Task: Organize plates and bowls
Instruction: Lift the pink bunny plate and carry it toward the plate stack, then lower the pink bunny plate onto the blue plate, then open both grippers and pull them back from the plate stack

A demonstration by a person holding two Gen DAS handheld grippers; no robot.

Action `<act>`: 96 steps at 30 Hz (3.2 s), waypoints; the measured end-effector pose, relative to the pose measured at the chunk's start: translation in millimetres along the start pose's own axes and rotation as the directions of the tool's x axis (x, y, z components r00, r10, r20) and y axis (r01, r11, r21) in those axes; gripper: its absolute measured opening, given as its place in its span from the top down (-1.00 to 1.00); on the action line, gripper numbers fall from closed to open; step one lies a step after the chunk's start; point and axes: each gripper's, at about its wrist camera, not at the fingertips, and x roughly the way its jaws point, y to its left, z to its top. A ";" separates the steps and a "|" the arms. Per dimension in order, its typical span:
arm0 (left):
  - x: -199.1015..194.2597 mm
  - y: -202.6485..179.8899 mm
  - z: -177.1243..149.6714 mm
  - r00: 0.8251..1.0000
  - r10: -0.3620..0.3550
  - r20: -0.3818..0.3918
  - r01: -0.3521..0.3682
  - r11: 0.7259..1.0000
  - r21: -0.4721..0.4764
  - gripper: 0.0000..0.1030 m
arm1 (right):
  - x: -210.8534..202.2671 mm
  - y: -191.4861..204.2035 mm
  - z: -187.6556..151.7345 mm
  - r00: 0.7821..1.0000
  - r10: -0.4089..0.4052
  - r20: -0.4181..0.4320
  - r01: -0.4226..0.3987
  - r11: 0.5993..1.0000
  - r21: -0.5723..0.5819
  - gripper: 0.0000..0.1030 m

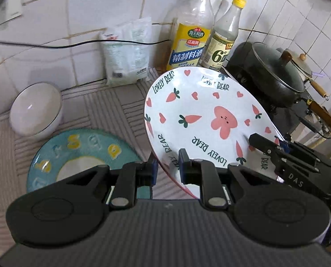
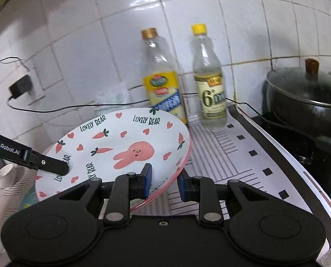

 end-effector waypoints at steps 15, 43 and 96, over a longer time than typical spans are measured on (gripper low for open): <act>-78.1 41.5 -44.8 0.999 0.040 0.018 -0.038 0.995 -0.087 0.68 | -27.8 61.9 -4.3 0.991 0.128 -0.039 -0.130 0.990 -0.051 0.44; -50.8 117.8 -88.3 0.991 0.123 -0.059 -0.133 0.970 -0.202 0.67 | 22.5 106.6 -53.6 0.947 0.229 -0.223 -0.250 0.966 -0.069 0.44; -40.3 107.2 -75.2 0.926 0.291 -0.240 -0.331 0.933 -0.144 0.54 | 44.3 181.7 -27.6 0.943 -0.070 -0.325 -0.028 0.957 -0.287 0.27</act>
